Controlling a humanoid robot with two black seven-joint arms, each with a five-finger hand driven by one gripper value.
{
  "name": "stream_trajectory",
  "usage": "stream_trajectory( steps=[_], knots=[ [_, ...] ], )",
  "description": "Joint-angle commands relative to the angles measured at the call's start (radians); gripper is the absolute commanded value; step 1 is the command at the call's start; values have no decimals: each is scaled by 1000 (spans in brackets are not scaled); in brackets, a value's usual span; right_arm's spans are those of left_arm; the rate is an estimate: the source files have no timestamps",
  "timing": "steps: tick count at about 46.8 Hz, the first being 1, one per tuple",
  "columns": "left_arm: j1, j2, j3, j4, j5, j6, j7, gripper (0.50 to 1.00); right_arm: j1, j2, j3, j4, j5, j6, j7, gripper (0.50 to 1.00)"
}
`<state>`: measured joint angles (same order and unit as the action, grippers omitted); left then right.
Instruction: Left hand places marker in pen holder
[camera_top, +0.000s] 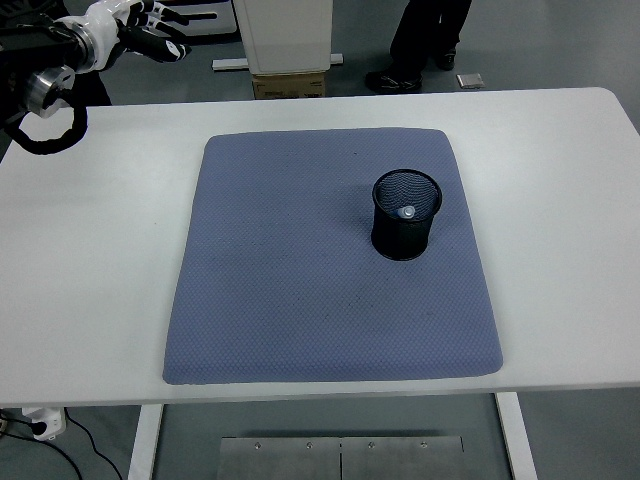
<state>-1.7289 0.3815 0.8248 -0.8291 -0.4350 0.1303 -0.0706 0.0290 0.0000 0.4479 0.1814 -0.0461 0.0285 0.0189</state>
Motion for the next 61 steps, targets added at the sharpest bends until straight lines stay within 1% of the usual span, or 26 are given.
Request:
stream_trajectory(
  steps=[1, 6, 12, 17, 21, 22, 24, 27, 29, 32, 38, 39, 42, 52, 61],
  knots=[
    [25, 2, -33, 24, -1, 0, 0, 719, 0, 0, 0, 0, 0, -1, -1, 1000],
    [58, 2, -84, 48, -1, 0, 0, 725, 0, 0, 0, 0, 0, -1, 1, 1000],
    [81, 2, -119, 74, 1, 0, 0, 751, 0, 0, 0, 0, 0, -1, -1, 1000],
    [97, 0, -147, 90, -1, 2, 0, 763, 0, 0, 0, 0, 0, 1, -1, 1000],
    [104, 2, -171, 96, -1, 3, 0, 806, 0, 0, 0, 0, 0, 1, -1, 1000],
    [107, 2, -177, 97, -1, 3, 0, 809, 0, 0, 0, 0, 0, -1, 1, 1000],
    [115, 4, -190, 97, -1, 5, 0, 839, 0, 0, 0, 0, 0, 1, 1, 1000],
    [121, 4, -208, 102, -1, 5, 0, 868, 0, 0, 0, 0, 0, 1, -1, 1000],
    [130, 8, -222, 108, -1, 5, 0, 912, 0, 0, 0, 0, 0, 1, -1, 1000],
    [150, 26, -254, 117, -1, 5, 0, 956, 0, 0, 0, 1, 0, -1, 1, 1000],
    [190, 34, -332, 127, 1, 11, -9, 959, 0, 0, 0, 0, 0, -1, 1, 1000],
    [205, 39, -361, 128, 1, 12, -18, 959, 0, 0, 0, 1, 0, 1, 1, 1000],
    [221, 42, -380, 128, 2, 12, -35, 968, 0, 0, 0, 0, 0, 1, -1, 1000],
    [288, 42, -430, 130, 1, 15, -152, 968, 0, 0, 0, 0, 0, 1, 1, 1000],
    [373, 43, -533, 130, 1, 12, -233, 974, 0, 0, 0, 0, 0, -1, 1, 1000]
  ],
)
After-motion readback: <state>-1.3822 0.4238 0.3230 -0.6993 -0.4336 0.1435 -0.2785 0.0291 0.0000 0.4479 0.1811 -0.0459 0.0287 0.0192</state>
